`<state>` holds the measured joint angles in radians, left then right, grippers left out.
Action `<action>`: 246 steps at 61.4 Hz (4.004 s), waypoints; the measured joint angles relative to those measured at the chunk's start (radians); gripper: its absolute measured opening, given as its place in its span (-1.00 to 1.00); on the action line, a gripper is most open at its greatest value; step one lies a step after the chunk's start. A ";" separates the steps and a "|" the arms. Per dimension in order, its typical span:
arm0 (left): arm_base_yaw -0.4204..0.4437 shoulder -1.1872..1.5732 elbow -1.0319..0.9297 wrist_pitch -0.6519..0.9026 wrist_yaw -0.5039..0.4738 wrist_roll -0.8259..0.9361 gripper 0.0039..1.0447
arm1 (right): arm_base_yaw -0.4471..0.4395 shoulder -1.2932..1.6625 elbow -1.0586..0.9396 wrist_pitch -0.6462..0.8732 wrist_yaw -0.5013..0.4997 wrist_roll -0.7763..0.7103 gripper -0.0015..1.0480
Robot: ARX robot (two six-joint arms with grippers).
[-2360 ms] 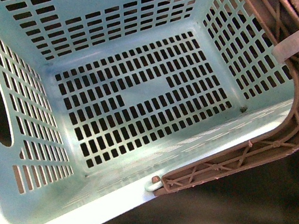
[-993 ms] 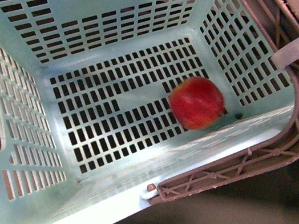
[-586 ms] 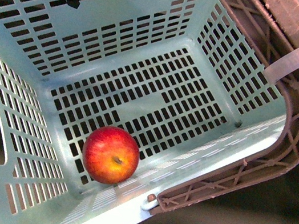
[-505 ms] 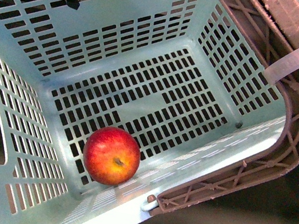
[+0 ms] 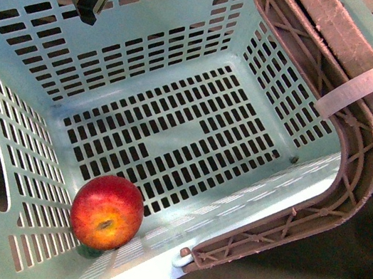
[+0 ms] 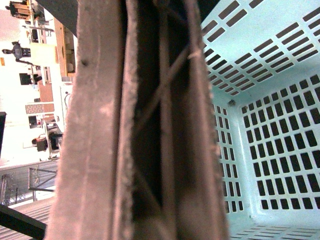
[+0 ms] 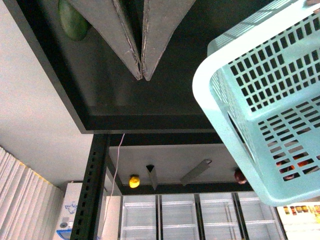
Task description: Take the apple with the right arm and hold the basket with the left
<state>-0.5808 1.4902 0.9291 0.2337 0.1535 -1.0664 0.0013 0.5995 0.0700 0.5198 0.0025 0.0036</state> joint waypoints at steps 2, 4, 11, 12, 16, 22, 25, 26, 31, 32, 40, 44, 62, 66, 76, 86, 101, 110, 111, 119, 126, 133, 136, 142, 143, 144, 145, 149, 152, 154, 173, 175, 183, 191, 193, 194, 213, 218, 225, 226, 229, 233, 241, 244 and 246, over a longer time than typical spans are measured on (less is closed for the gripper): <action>0.000 0.000 0.000 0.000 0.000 0.000 -0.70 | 0.000 -0.014 -0.004 -0.010 0.000 0.000 -0.96; 0.000 0.000 0.000 0.000 0.002 -0.001 -0.70 | 0.000 -0.029 -0.008 -0.020 0.000 0.000 -0.96; 0.000 0.000 0.000 0.000 0.003 -0.002 -0.70 | 0.000 -0.084 -0.024 -0.059 0.000 0.000 -0.96; 0.000 0.000 0.000 0.000 0.003 -0.002 -0.70 | 0.000 -0.089 -0.026 -0.063 0.000 0.000 -0.96; 0.000 0.000 0.000 0.000 0.003 -0.001 -0.70 | 0.000 -0.116 -0.034 -0.083 0.000 0.000 -0.96; 0.000 0.000 0.000 0.000 0.001 -0.001 -0.70 | 0.000 -0.136 -0.053 -0.063 0.001 0.000 -0.96; 0.000 0.000 0.000 0.000 0.001 -0.001 -0.70 | 0.000 -0.156 -0.053 -0.081 -0.003 -0.001 -0.96; 0.000 0.000 0.000 0.000 0.001 0.000 -0.70 | 0.000 -0.165 -0.053 -0.090 -0.002 0.000 -0.96; 0.000 0.000 0.000 0.000 0.001 -0.001 -0.70 | 0.000 -0.201 -0.053 -0.123 -0.002 0.000 -0.96; 0.000 0.000 0.000 0.000 0.001 -0.001 -0.70 | 0.000 -0.211 -0.053 -0.132 -0.002 0.000 -0.96; 0.000 0.000 0.000 0.000 0.001 -0.001 -0.70 | 0.000 -0.262 -0.053 -0.183 -0.002 0.000 -0.96; 0.000 0.000 0.000 0.000 0.002 -0.001 -0.70 | 0.000 -0.286 -0.053 -0.206 -0.002 0.000 -0.96; 0.000 0.000 0.000 0.000 0.001 -0.001 -0.70 | 0.000 -0.384 -0.053 -0.303 -0.002 0.000 -0.96; 0.000 0.000 0.000 0.000 0.001 -0.001 -0.70 | 0.000 -0.400 -0.053 -0.319 -0.002 0.000 -0.96; 0.000 0.000 0.000 0.000 0.002 -0.001 -0.70 | 0.000 -0.521 -0.053 -0.475 -0.003 0.000 -0.96; 0.000 0.000 0.000 0.000 0.001 0.000 -0.70 | 0.000 -0.590 -0.053 -0.517 -0.002 -0.001 -0.96; 0.000 0.000 0.000 0.000 0.001 0.000 -0.70 | 0.000 -0.593 -0.053 -0.518 -0.002 -0.001 -0.77; 0.000 0.000 0.000 0.000 0.001 -0.001 -0.70 | 0.000 -0.594 -0.052 -0.518 -0.002 -0.001 -0.27; 0.000 0.000 0.000 0.000 0.001 -0.001 -0.70 | 0.000 -0.594 -0.053 -0.518 -0.002 -0.001 -0.23; 0.000 0.000 0.000 0.000 0.003 -0.002 -0.70 | 0.000 -0.594 -0.053 -0.518 -0.002 -0.001 0.20; 0.000 0.000 0.000 0.000 0.002 0.000 -0.70 | 0.000 -0.594 -0.053 -0.518 -0.002 -0.001 0.66; -0.033 0.000 0.043 -0.140 -0.216 0.061 -0.70 | 0.000 -0.594 -0.053 -0.518 -0.003 -0.001 0.84; -0.045 0.000 0.053 -0.185 -0.340 0.120 -0.70 | 0.000 -0.594 -0.053 -0.518 -0.003 -0.001 0.82; -0.027 0.000 0.062 -0.192 -0.520 0.229 -0.70 | 0.000 -0.595 -0.053 -0.518 -0.002 -0.001 0.83; -0.016 0.000 0.064 -0.192 -0.542 0.246 -0.70 | 0.000 -0.595 -0.053 -0.518 -0.002 -0.001 0.83; -0.010 -0.002 0.066 -0.192 -0.550 0.249 -0.70 | 0.000 -0.595 -0.053 -0.518 -0.002 -0.001 0.83; 0.005 -0.005 0.067 -0.192 -0.562 0.259 -0.70 | 0.000 -0.595 -0.053 -0.518 -0.002 -0.001 0.83; 0.057 -0.019 0.066 -0.192 -0.567 0.256 -0.70 | 0.000 -0.595 -0.053 -0.518 -0.002 -0.001 0.83; 0.097 -0.030 0.061 -0.193 -0.555 0.226 -0.70 | 0.000 -0.595 -0.053 -0.518 -0.002 -0.001 0.83; 0.127 -0.039 0.051 -0.192 -0.539 0.192 -0.70 | 0.000 -0.595 -0.053 -0.518 -0.002 -0.001 0.83; 0.430 -0.019 -0.092 -0.077 -0.340 -0.245 -0.70 | 0.000 -0.595 -0.053 -0.518 -0.002 -0.001 0.83; 0.457 -0.009 -0.099 -0.060 -0.331 -0.282 -0.70 | 0.000 -0.595 -0.053 -0.518 -0.002 -0.001 0.83; 0.533 0.053 -0.119 -0.015 -0.318 -0.346 -0.70 | 0.000 -0.595 -0.053 -0.518 -0.002 -0.001 0.83; 0.565 0.097 -0.156 0.032 -0.291 -0.396 -0.70 | 0.000 -0.595 -0.053 -0.518 -0.002 -0.001 0.83; 0.573 0.108 -0.163 0.048 -0.282 -0.415 -0.70 | 0.000 -0.595 -0.052 -0.518 -0.002 -0.001 0.83; 0.577 0.115 -0.165 0.054 -0.277 -0.427 -0.70 | 0.000 -0.595 -0.053 -0.518 -0.002 -0.001 0.83; 0.625 0.201 -0.177 0.062 -0.192 -0.442 -0.70 | 0.000 -0.595 -0.053 -0.518 -0.002 -0.001 0.83; 0.636 0.200 -0.190 0.063 -0.173 -0.428 -0.70 | 0.000 -0.595 -0.053 -0.518 -0.002 -0.001 0.83; 0.644 0.192 -0.213 0.076 -0.153 -0.418 -0.70 | 0.000 -0.595 -0.053 -0.518 -0.002 -0.001 0.83; 0.645 0.191 -0.215 0.078 -0.152 -0.418 -0.70 | 0.000 -0.595 -0.053 -0.518 -0.002 -0.001 0.83; 0.649 0.188 -0.224 0.085 -0.141 -0.413 -0.62 | 0.000 -0.595 -0.053 -0.518 -0.002 -0.001 0.83; 0.650 0.181 -0.236 0.085 -0.142 -0.404 -0.45 | 0.000 -0.595 -0.053 -0.518 -0.002 -0.001 0.83; 0.649 0.150 -0.255 0.064 -0.128 -0.396 -0.04 | 0.000 -0.595 -0.053 -0.518 -0.002 -0.001 0.83; 0.646 0.122 -0.255 0.037 -0.126 -0.393 0.13 | 0.000 -0.595 -0.053 -0.518 -0.002 -0.001 0.83; 0.640 0.085 -0.254 -0.002 -0.122 -0.389 0.30 | 0.000 -0.595 -0.053 -0.518 -0.002 -0.001 0.83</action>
<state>0.0589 1.5749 0.6754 0.2321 0.0315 -1.4551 0.0013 0.0048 0.0174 0.0013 0.0002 0.0029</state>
